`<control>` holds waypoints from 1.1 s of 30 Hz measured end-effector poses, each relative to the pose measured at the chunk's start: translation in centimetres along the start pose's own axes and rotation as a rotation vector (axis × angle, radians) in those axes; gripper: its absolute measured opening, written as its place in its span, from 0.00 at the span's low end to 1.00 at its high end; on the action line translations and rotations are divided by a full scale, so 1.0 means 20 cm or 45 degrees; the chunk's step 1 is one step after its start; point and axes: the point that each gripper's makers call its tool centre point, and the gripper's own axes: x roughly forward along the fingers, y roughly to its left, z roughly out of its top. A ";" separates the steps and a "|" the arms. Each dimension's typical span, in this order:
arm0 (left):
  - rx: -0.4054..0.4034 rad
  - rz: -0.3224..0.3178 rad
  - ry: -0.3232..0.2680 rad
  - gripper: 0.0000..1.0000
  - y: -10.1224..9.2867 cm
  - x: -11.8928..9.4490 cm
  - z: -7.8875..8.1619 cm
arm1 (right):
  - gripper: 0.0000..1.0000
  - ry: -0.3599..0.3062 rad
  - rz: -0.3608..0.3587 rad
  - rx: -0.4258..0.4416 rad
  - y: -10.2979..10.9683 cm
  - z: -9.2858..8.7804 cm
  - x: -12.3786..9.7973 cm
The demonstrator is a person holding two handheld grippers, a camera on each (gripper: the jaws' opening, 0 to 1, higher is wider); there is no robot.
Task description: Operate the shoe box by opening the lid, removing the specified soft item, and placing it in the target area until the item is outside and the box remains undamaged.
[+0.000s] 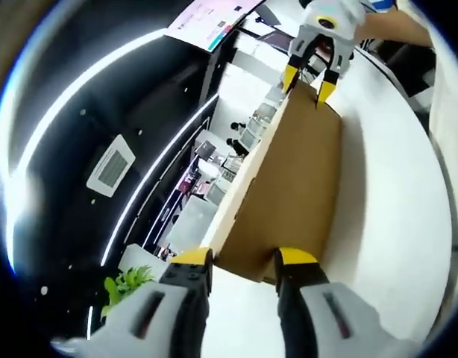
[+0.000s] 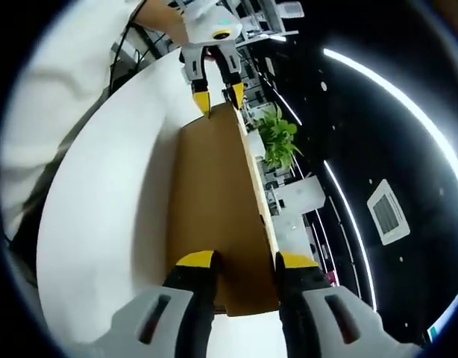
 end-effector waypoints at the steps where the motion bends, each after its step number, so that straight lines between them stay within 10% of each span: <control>1: -0.004 -0.001 0.000 0.34 0.00 0.00 0.00 | 0.31 -0.002 -0.004 0.002 0.00 0.00 0.00; 33: -0.129 0.131 0.010 0.38 0.16 -0.04 -0.02 | 0.46 -0.018 -0.307 0.412 -0.17 -0.01 -0.02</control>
